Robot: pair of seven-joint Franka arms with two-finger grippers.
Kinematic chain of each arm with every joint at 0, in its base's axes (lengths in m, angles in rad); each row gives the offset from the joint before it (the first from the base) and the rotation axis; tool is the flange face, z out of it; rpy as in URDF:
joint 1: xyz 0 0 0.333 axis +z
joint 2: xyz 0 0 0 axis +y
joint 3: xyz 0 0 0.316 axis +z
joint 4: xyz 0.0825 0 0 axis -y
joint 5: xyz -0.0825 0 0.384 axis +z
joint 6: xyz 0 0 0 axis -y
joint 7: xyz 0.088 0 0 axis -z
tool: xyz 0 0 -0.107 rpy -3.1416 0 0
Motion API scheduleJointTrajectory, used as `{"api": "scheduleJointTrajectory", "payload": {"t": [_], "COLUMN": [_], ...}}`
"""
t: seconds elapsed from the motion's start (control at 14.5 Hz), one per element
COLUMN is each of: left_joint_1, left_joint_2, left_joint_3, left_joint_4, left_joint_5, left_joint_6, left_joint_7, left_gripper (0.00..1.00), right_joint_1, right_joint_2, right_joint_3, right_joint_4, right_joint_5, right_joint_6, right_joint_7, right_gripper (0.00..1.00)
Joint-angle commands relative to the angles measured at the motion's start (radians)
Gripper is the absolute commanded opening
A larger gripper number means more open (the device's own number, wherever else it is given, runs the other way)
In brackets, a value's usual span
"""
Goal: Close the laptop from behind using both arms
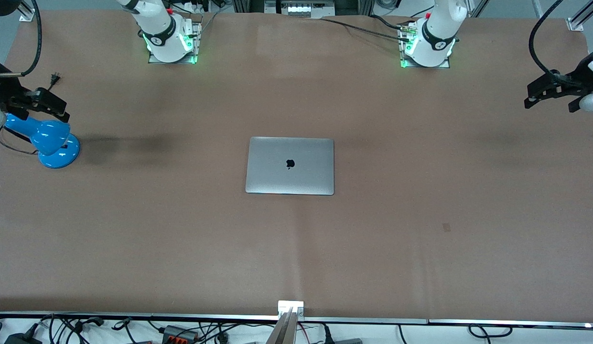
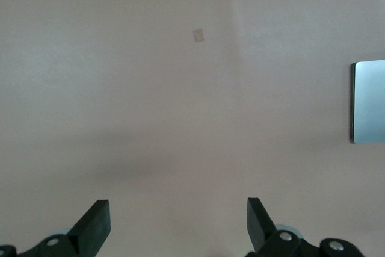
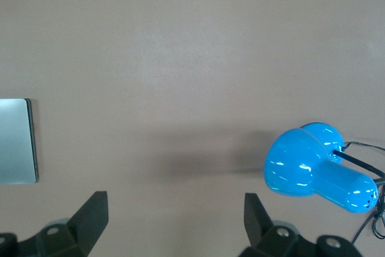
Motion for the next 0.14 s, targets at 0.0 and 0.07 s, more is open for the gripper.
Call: {"api": "scheduleJointTrajectory", "payload": {"t": [0.0,0.07], "left_joint_1": [-0.001,-0.001], "left_joint_2": [-0.007,-0.007], "left_joint_3": [-0.005,-0.005], "left_joint_4": [0.014,0.014], "left_joint_5": [0.026,0.024], "left_joint_6": [-0.022,-0.022], "left_joint_7": [-0.007,-0.007], "left_gripper": [1.00,1.00], "right_joint_1": [-0.008,-0.008], "right_joint_2": [-0.027,-0.028], "right_joint_3": [0.011,0.011], "right_joint_4": [-0.023,-0.023], "right_joint_5": [-0.003,-0.003], "right_joint_6": [-0.001,-0.001], "right_joint_7": [-0.009,-0.011], "right_gripper": [1.00,1.00]}}
